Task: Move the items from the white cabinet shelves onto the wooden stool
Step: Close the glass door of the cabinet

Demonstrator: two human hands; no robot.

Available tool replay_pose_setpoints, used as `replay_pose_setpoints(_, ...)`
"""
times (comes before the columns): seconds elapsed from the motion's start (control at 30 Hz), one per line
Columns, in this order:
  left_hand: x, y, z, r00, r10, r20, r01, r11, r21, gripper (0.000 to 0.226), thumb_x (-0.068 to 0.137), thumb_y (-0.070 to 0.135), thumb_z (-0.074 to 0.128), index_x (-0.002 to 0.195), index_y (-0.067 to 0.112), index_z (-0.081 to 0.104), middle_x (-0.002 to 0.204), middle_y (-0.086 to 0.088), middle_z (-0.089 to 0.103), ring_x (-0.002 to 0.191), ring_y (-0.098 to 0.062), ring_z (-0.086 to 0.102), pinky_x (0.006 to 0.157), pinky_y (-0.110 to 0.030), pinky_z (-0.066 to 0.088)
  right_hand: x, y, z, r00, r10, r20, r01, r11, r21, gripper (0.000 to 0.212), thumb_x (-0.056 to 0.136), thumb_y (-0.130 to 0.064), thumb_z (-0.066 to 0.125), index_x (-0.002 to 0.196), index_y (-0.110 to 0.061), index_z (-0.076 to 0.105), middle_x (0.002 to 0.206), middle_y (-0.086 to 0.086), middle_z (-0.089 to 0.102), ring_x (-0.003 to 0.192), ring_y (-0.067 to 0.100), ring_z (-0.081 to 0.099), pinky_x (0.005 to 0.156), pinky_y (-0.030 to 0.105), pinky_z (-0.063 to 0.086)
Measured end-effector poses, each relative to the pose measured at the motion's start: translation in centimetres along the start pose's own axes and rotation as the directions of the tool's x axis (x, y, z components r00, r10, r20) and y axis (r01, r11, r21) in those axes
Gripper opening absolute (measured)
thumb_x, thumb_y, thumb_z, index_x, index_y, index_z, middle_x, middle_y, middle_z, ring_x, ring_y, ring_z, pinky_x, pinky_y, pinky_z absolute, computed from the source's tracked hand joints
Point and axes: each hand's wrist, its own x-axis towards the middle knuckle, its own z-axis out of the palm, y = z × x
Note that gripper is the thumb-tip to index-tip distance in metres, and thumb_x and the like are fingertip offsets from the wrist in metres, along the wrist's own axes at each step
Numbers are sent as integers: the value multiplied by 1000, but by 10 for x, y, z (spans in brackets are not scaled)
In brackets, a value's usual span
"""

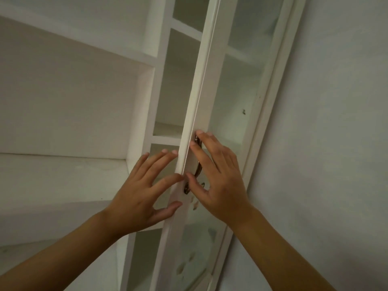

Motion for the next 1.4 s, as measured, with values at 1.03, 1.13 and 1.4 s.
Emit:
replay_pose_setpoints(1.03, -22, -95, 26, 997, -57, 57, 41, 968, 246, 67, 99, 64, 52, 157, 34, 38, 172, -5, 25, 158, -33, 24, 122, -62, 29, 42, 15, 114, 998, -24, -59, 32, 990, 136, 58, 98, -22, 66, 151, -4, 53, 163, 16, 44, 157, 29, 32, 128, 52, 25)
replay_pose_setpoints(1.13, -22, -101, 28, 997, -46, 56, 32, 973, 229, 68, 98, 64, 54, 157, 33, 39, 172, -5, 25, 159, -33, 23, 122, -63, 28, 43, 18, 114, 999, -30, -33, 33, 992, 125, 59, 99, -25, 66, 153, -5, 52, 164, 15, 42, 158, 29, 30, 129, 52, 23)
replay_pose_setpoints(1.4, -22, -110, 34, 998, -31, 45, 22, 981, 191, 69, 99, 66, 50, 160, 36, 34, 173, -4, 23, 159, -33, 21, 122, -64, 28, 44, 21, 119, 999, -32, -2, 32, 992, 122, 61, 100, -25, 67, 155, -6, 48, 167, 15, 38, 160, 28, 25, 128, 55, 23)
